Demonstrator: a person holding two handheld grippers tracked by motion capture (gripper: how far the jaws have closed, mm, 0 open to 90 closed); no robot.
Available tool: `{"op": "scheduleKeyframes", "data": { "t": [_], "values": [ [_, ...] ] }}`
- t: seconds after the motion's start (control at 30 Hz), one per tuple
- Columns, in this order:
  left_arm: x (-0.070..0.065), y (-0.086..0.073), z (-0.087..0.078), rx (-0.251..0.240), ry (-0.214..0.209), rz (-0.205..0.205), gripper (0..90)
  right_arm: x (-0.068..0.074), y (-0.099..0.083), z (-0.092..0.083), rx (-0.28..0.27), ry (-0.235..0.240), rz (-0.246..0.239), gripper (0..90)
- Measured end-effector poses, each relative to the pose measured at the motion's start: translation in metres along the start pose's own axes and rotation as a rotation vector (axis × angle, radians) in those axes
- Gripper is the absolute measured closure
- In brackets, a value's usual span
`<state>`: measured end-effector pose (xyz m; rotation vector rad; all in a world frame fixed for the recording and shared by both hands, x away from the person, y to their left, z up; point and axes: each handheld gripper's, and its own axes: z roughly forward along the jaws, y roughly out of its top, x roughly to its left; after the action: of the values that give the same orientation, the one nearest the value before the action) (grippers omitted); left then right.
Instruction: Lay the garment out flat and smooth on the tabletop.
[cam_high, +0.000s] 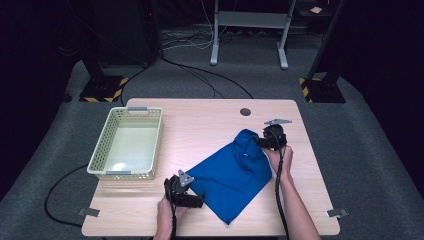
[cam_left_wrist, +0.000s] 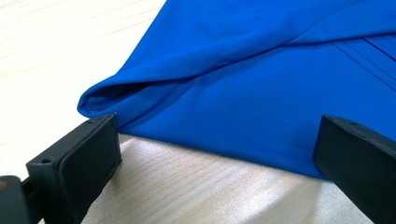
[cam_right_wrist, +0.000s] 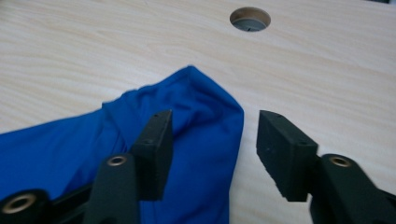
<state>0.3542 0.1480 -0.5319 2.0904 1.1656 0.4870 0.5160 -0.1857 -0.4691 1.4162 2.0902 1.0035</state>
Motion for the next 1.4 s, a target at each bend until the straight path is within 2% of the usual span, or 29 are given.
{"op": "scheduleKeyframes", "data": {
  "t": [0.17, 0.27, 0.33, 0.43, 0.53, 0.67, 0.73, 0.83, 0.93, 1.0, 1.2, 1.27, 1.33, 1.4],
  "values": [
    [0.0, 0.0, 0.0, 0.0, -0.001, 0.0, 0.3, -0.005, -0.021, -0.017, 0.018, 0.017, 0.023, 27.7],
    [0.002, 0.0, -0.001, -0.005, -0.008, 0.01, 0.1, -0.004, -0.036, -0.026, 0.021, 0.027, 0.012, 17.8],
    [0.005, 0.0, -0.002, -0.019, -0.014, 0.003, 0.0, -0.003, -0.047, -0.031, 0.023, 0.04, 0.0, 14.8],
    [0.008, 0.004, -0.005, -0.052, -0.035, -0.027, 0.0, -0.002, -0.061, -0.036, 0.023, 0.027, -0.013, 10.0],
    [0.004, 0.018, -0.001, -0.058, -0.035, -0.001, 0.1, -0.001, -0.074, -0.037, 0.023, 0.019, -0.008, 6.6],
    [-0.002, 0.032, 0.008, -0.032, -0.028, 0.039, 0.0, 0.004, -0.092, -0.032, 0.046, 0.019, -0.004, 3.1],
    [-0.005, 0.034, 0.011, -0.023, -0.02, 0.064, 0.0, 0.007, -0.1, -0.03, 0.058, -0.006, -0.023, 1.8],
    [-0.006, 0.032, 0.019, -0.002, -0.028, 0.062, 0.0, 0.008, -0.104, -0.03, 0.063, -0.026, -0.057, 0.8],
    [-0.008, 0.028, 0.024, 0.02, -0.033, 0.069, 0.0, 0.009, -0.106, -0.031, 0.061, -0.02, -0.06, 1.2],
    [-0.011, 0.022, 0.022, -0.001, -0.029, 0.046, 0.0, 0.011, -0.107, -0.032, 0.057, -0.017, -0.065, 1.2],
    [-0.02, 0.013, 0.012, -0.007, -0.028, 0.06, 0.1, 0.018, -0.118, -0.042, 0.045, -0.023, -0.072, 1.9],
    [-0.02, 0.011, 0.011, -0.009, -0.027, 0.066, 0.0, 0.018, -0.119, -0.045, 0.045, -0.008, -0.076, 1.7],
    [-0.02, 0.013, 0.008, -0.006, -0.028, 0.056, 0.0, 0.016, -0.121, -0.049, -0.005, -0.002, -0.059, 1.8],
    [-0.023, 0.019, 0.004, -0.023, -0.047, 0.058, 0.1, 0.011, -0.12, -0.049, -0.013, 0.013, -0.038, 1.5]
  ]
}}
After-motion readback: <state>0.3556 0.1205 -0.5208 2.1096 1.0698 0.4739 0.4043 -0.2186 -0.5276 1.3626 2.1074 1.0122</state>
